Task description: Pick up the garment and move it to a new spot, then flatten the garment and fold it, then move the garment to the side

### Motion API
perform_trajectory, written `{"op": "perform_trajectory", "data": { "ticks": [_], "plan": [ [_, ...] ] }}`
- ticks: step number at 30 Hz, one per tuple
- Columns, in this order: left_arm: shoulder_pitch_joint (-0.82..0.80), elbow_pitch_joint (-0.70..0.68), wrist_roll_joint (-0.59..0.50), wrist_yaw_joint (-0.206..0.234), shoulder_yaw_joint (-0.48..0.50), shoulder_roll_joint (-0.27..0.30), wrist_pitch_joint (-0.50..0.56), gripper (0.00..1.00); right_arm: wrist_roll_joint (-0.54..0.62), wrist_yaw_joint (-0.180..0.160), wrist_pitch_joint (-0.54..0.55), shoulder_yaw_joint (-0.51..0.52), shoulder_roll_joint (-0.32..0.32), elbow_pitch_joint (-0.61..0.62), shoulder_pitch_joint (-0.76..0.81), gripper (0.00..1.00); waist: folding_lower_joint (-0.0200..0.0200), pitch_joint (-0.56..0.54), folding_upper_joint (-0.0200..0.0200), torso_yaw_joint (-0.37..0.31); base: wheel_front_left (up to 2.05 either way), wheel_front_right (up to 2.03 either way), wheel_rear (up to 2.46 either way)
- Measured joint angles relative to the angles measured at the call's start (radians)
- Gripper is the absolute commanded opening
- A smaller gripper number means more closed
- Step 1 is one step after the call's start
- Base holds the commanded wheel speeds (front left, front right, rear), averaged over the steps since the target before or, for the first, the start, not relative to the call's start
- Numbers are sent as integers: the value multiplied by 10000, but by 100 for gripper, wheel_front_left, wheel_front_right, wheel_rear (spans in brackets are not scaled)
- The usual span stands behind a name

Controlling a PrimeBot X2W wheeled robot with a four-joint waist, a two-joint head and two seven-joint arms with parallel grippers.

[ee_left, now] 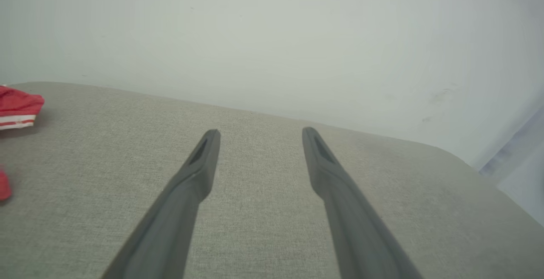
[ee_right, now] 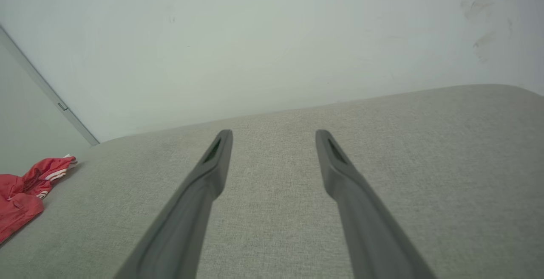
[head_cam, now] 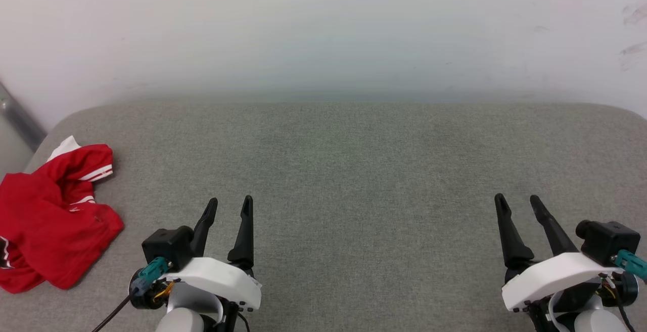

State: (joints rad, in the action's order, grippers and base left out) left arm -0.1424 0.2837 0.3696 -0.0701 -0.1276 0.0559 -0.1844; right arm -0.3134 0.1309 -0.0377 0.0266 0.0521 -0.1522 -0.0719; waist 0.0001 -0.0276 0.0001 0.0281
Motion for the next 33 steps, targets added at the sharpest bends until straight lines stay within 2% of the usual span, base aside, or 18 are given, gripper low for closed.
{"op": "perform_trajectory", "data": {
  "ticks": [33],
  "plan": [
    [-323,888,-2238,268,-199,15,-656,100,1653,0,-318,270,-2,33,197,100,0,16,0,-81,0,0,0]
  ]
}}
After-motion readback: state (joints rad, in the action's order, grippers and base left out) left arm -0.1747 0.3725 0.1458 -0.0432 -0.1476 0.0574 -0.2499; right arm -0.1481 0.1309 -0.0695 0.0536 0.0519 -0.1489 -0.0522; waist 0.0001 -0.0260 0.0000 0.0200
